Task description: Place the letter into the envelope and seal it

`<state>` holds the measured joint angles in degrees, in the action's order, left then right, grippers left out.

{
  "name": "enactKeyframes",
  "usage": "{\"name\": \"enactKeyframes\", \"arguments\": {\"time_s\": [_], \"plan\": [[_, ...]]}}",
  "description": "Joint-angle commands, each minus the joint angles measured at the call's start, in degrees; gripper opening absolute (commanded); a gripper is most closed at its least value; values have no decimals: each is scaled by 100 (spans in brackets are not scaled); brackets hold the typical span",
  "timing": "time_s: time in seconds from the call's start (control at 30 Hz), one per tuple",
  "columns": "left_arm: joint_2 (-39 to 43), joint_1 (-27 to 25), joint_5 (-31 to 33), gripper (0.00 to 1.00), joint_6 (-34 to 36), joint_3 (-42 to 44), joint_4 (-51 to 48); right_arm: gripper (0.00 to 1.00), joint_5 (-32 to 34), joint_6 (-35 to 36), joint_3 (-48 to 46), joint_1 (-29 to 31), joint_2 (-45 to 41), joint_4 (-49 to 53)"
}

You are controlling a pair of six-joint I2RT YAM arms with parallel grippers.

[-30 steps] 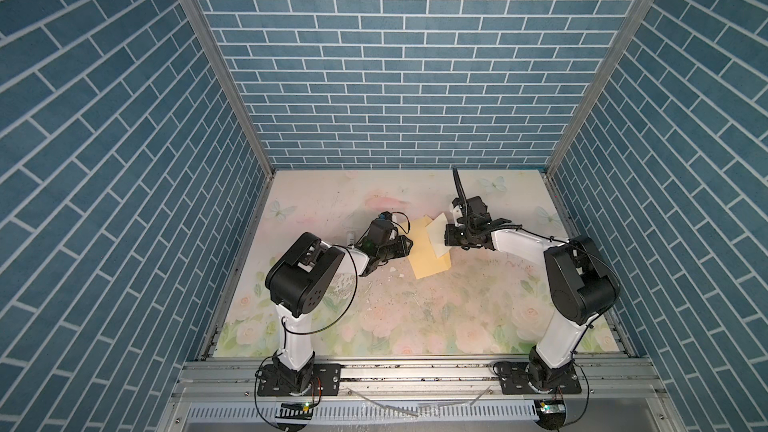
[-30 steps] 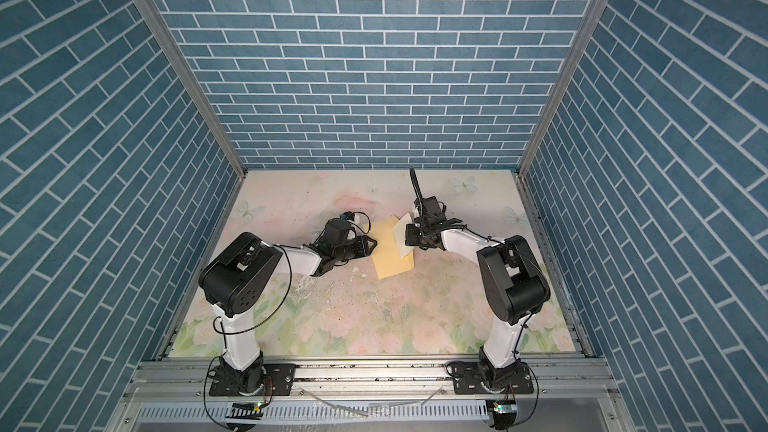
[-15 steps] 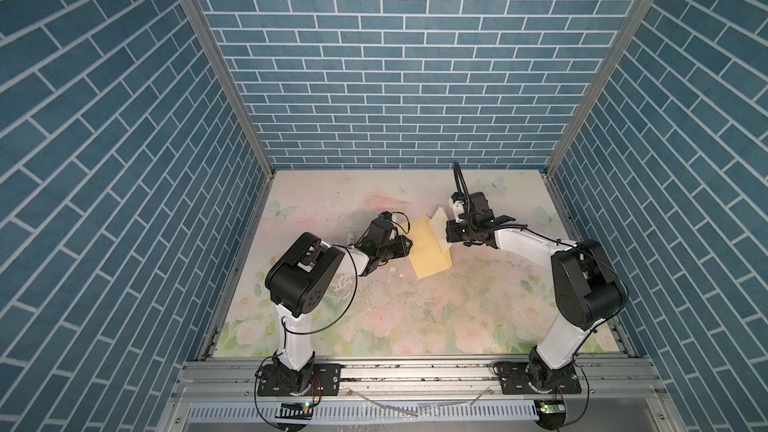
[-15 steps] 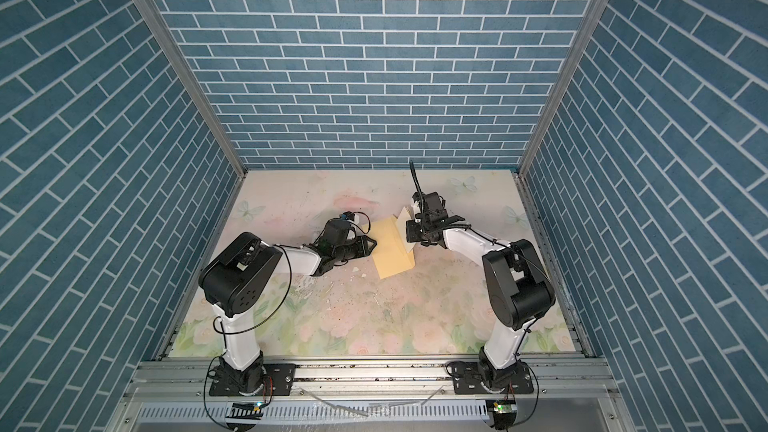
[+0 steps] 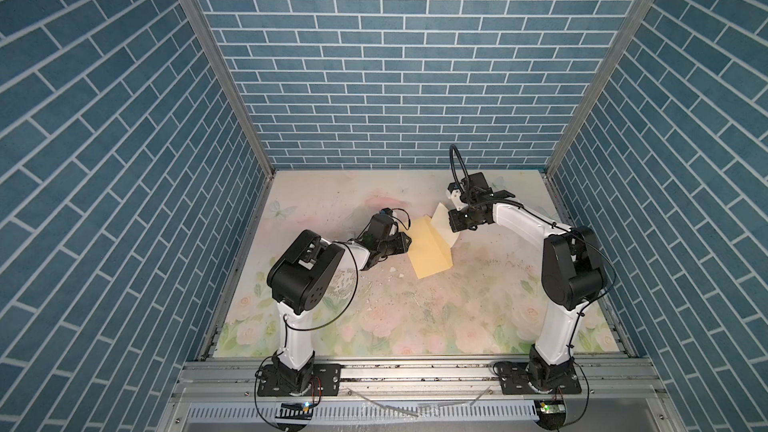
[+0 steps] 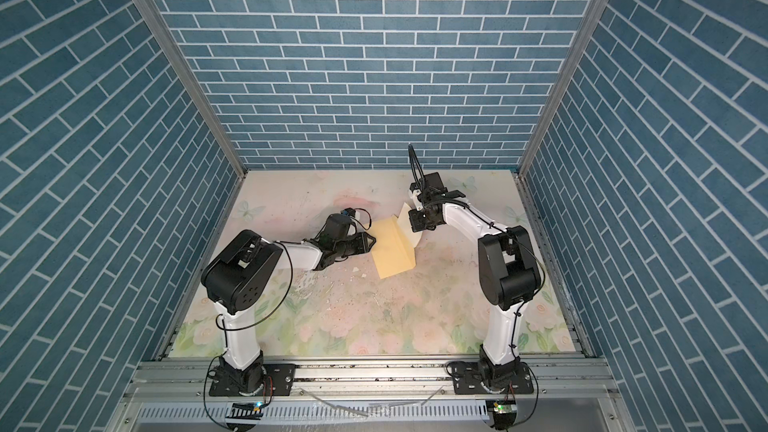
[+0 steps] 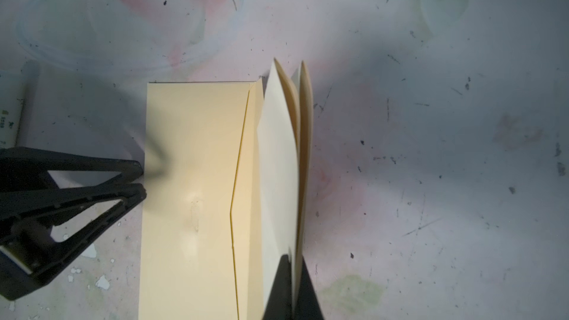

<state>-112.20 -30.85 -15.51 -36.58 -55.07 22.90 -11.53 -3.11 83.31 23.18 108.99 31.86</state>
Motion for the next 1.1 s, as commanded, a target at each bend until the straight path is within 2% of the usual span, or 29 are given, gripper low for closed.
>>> {"name": "enactKeyframes", "arguments": {"time_s": [0.0, 0.57, 0.93, 1.07], "plan": [[-146, 44, 17, 38, 186, -178, -289, 0, -280, 406, 246, -83, 75, 582], [-604, 62, -5, 34, 318, -732, -595, 0, -95, 522, 550, -143, 539, 998], [-832, 62, -43, 33, 323, -862, -617, 0, -249, 378, -92, -147, 453, -157], [-882, 61, -65, 33, 294, -913, -608, 0, -236, 348, -157, -146, 481, -293]]}}
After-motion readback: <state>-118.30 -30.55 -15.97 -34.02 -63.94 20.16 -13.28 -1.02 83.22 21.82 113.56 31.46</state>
